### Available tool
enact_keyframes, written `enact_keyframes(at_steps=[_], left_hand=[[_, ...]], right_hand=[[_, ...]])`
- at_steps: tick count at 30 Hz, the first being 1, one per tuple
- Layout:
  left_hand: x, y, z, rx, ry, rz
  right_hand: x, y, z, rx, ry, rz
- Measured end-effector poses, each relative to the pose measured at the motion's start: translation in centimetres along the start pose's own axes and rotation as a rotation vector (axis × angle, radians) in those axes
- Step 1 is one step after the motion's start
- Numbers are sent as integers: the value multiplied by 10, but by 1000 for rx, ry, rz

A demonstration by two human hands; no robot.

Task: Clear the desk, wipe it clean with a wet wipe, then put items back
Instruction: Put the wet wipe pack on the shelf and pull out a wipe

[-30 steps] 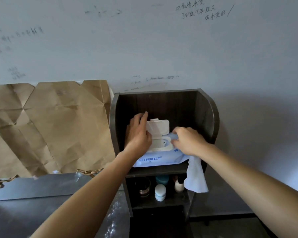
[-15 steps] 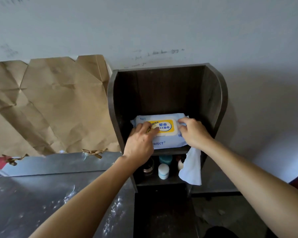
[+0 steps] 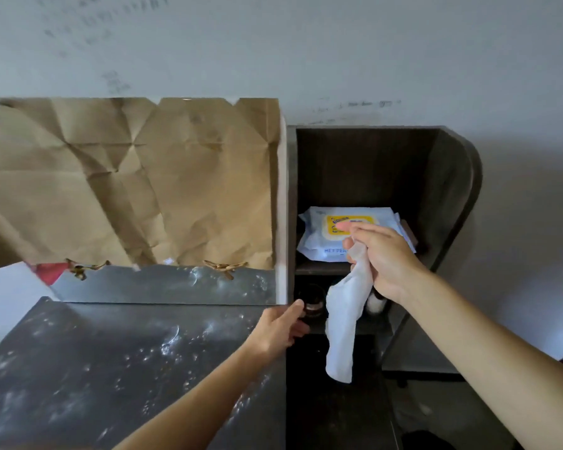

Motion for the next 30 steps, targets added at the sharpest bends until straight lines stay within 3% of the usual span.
enact_keyframes(at_steps=[2,5,8,14,23,30], left_hand=[[-28,11,-36,-256,288,-208],[-72,53,-57,-493,259,-294],[-114,110,-71,-558,142,-255],[-169,198,-134,-299,213,-122],[-206,304,-197,-691,179,28],[-171,406,-248,-930,281,371]], right_hand=[[-18,-41,15,36,-51,-68],[-38,-101,47,82,-144,-122],[-56,-163,88,169,-309,-187],[-111,-281,144,290,-588,-409],[-112,-405,206,284,-742,-468],[-63,-496,288,226,-902,-438]])
Point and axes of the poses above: each hand's wrist, its own x-axis towards the middle knuckle, its own y-axis out of the back of the hand, z = x × y, the point moved 7 cm from there along x, towards the middle knuckle, and after that the axes turned 1 degree about x, right-handed, at the moved point
